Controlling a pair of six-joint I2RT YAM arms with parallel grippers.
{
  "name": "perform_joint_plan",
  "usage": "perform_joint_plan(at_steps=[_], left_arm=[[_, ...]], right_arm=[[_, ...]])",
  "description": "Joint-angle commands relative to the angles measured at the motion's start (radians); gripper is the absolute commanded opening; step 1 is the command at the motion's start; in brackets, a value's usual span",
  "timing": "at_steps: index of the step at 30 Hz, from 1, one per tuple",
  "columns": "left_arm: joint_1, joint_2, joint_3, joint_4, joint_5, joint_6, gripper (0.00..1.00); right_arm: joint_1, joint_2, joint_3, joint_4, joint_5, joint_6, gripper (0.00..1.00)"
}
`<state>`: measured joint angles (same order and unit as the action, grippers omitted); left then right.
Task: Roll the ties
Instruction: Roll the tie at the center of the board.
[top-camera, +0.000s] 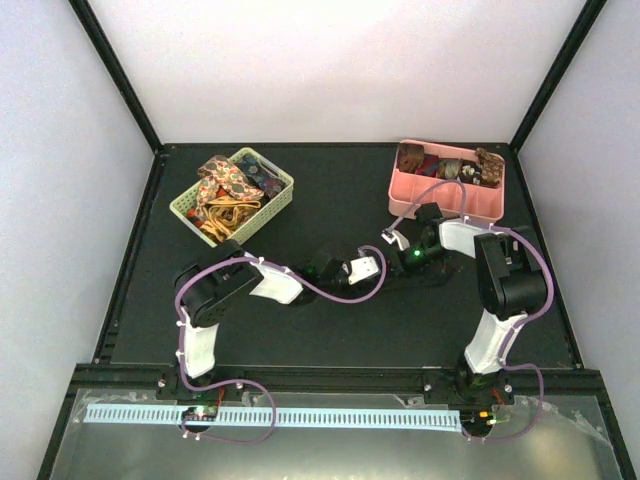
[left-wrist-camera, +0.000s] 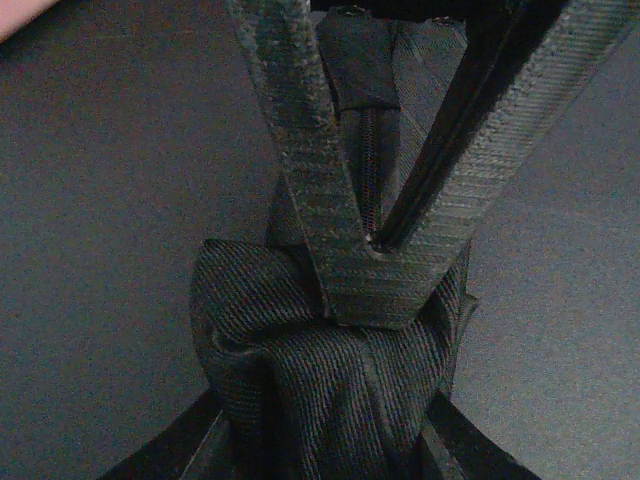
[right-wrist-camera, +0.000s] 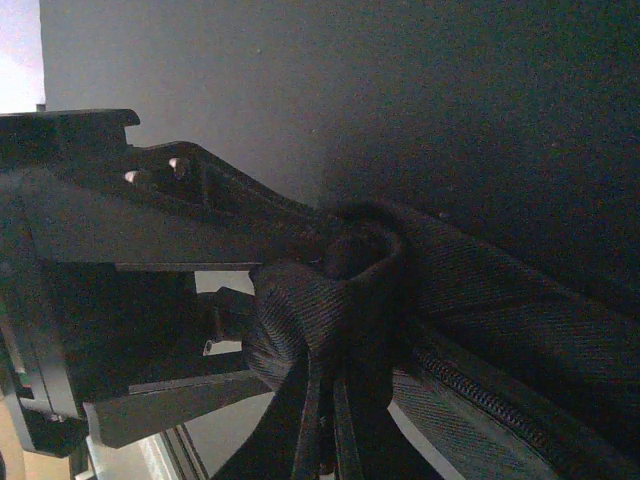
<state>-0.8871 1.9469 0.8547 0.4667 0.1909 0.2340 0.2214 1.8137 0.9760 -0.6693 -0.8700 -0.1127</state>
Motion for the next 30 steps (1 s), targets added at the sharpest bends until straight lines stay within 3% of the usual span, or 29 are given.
perform_joint_plan(at_steps=[1, 5, 10, 12, 16, 22, 26, 30], left_arm=[[0.002, 0.012, 0.011, 0.009, -0.001, -0.006, 0.26], [0.003, 0.012, 0.019, -0.026, -0.013, -0.02, 0.28], [0.001, 0.011, 0.006, 0.008, -0.022, -0.048, 0.49], [-0.002, 0.01, 0.003, 0.026, -0.022, -0.051, 0.53], [-0.007, 0.01, 0.01, 0.049, -0.03, -0.055, 0.53], [-0.009, 0.022, 0.029, 0.068, -0.075, -0.064, 0.44], [-0.014, 0.028, 0.027, 0.074, -0.057, -0.066, 0.57], [-0.016, 0.004, -0.022, 0.121, -0.028, -0.052, 0.58]], right_arm=[[0.0, 0.027, 0.006, -0.022, 0.03, -0.018, 0.02], [-0.003, 0.044, -0.001, -0.023, 0.045, -0.023, 0.02], [-0.004, 0.029, -0.01, -0.009, 0.015, -0.01, 0.02], [-0.004, 0.03, -0.009, -0.009, 0.01, -0.011, 0.02], [-0.004, 0.036, -0.015, -0.003, 0.008, -0.01, 0.02], [-0.004, 0.037, -0.015, -0.004, 0.002, -0.006, 0.02], [-0.003, 0.042, -0.016, -0.002, 0.002, -0.005, 0.02], [-0.004, 0.044, -0.014, 0.0, 0.008, -0.003, 0.02]])
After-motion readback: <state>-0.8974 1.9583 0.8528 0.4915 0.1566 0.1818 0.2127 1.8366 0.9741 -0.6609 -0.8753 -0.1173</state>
